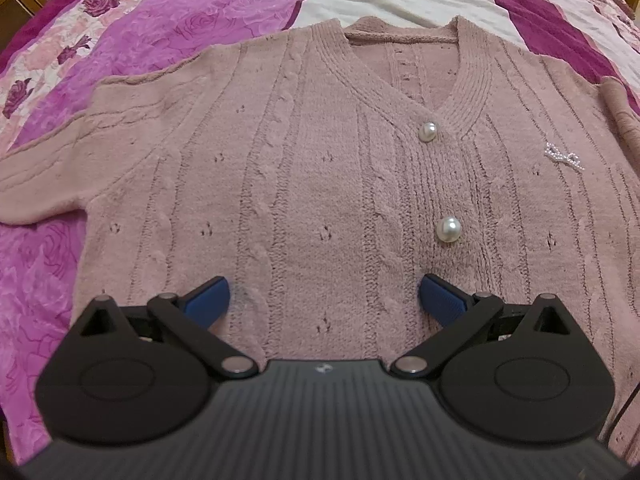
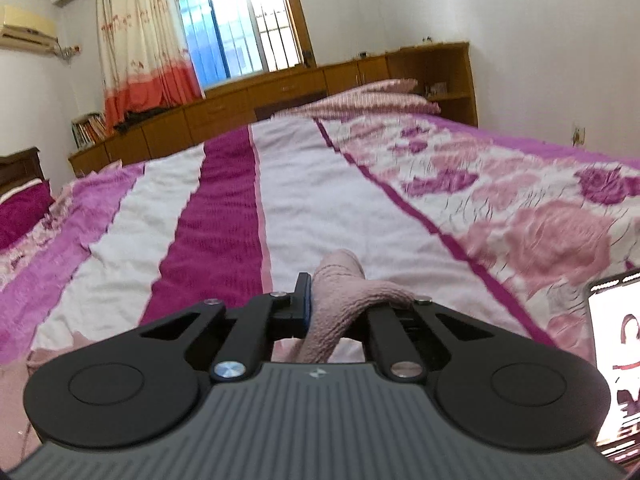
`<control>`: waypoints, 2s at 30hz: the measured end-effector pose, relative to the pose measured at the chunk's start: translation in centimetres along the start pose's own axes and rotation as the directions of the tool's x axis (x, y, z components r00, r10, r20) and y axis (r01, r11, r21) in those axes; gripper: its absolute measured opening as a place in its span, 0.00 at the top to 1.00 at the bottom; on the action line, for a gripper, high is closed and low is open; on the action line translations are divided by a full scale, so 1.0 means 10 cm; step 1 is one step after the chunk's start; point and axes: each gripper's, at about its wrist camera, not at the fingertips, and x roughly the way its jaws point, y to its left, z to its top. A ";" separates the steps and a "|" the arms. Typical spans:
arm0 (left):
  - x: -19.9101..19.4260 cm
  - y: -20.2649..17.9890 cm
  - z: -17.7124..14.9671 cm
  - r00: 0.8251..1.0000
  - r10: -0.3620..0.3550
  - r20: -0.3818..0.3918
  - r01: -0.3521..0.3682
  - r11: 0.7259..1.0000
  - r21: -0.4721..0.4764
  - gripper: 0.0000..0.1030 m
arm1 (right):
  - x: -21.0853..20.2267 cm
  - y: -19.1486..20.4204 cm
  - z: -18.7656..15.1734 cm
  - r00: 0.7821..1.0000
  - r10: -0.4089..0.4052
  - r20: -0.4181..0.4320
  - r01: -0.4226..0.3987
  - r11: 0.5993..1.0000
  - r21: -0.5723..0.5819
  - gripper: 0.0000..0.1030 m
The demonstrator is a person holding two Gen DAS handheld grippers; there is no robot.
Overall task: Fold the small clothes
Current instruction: 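Grasp the sleeve cuff with the right tool and lift it, then lay the sleeve across the cardigan body and open the right tool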
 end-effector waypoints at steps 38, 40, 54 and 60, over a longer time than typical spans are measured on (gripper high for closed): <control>-0.52 1.05 0.23 0.988 0.073 0.135 -0.059 0.992 -0.109 0.00 | -1.13 2.19 0.28 0.953 0.304 0.000 -0.300 0.940 -0.164 0.94; -0.53 1.10 0.23 0.988 0.074 0.139 -0.059 0.992 -0.108 0.00 | -1.14 2.34 0.25 0.949 0.315 -0.008 -0.311 0.934 -0.176 0.94; -0.53 1.48 0.22 0.986 0.077 0.148 -0.054 0.987 -0.153 0.00 | -0.85 3.27 -0.36 0.922 0.360 -0.141 -0.383 0.899 -0.210 0.94; -0.45 1.59 0.18 0.987 0.089 0.133 -0.067 0.985 -0.160 0.00 | -0.62 3.49 -0.82 0.900 0.371 -0.231 -0.413 0.895 -0.170 0.94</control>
